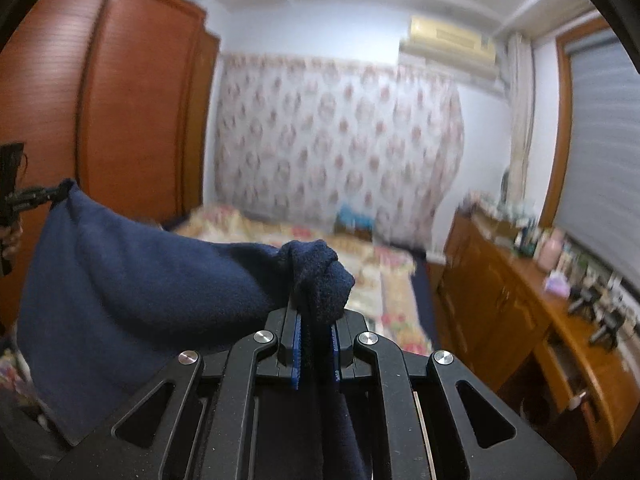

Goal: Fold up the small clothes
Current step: 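Lower the held shirt onto the bed and open both grippers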

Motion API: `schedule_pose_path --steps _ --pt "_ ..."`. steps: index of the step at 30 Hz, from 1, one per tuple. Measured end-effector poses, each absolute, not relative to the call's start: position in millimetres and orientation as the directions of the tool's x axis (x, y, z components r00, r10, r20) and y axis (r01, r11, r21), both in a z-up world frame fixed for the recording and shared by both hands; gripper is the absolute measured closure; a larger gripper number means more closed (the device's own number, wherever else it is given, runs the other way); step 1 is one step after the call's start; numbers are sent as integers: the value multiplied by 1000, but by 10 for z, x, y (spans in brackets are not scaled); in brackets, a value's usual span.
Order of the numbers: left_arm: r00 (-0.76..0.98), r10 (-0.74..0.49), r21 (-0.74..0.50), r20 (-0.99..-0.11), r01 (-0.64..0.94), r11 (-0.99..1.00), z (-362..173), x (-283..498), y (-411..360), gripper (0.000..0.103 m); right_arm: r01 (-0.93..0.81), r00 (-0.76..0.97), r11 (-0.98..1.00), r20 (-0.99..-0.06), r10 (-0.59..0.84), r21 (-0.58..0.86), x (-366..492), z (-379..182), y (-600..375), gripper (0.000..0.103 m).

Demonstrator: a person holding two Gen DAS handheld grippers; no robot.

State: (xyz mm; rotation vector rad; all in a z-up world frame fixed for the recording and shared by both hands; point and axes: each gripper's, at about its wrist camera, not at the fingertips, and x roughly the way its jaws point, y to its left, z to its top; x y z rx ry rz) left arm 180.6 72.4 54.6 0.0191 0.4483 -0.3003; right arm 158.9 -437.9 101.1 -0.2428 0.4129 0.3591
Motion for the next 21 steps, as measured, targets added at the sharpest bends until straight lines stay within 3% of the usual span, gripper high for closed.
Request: schedule_pose_path --steps 7,12,14,16,18,21 --pt "780 -201 10 -593 256 967 -173 2777 338 93 -349 756 927 -626 192 -138 2960 -219 -4272 94" --pt "744 -209 -15 -634 259 966 -325 2899 288 89 -331 720 938 -669 185 -97 3273 -475 -4310 92" --pt "728 -216 -26 -651 263 964 -354 2884 282 84 -322 711 943 -680 179 -89 3288 -513 -4343 83" --pt "713 -227 -48 -663 263 964 -367 2867 305 74 -293 718 950 -681 143 -109 3275 -502 -4367 63" --pt "704 -244 -62 -667 273 960 -386 2783 312 66 -274 722 957 -678 138 -97 3202 -457 -4389 50" --pt "700 -260 -64 -665 294 954 -394 2543 301 51 -264 727 961 -671 145 -78 3069 -379 -4436 47"
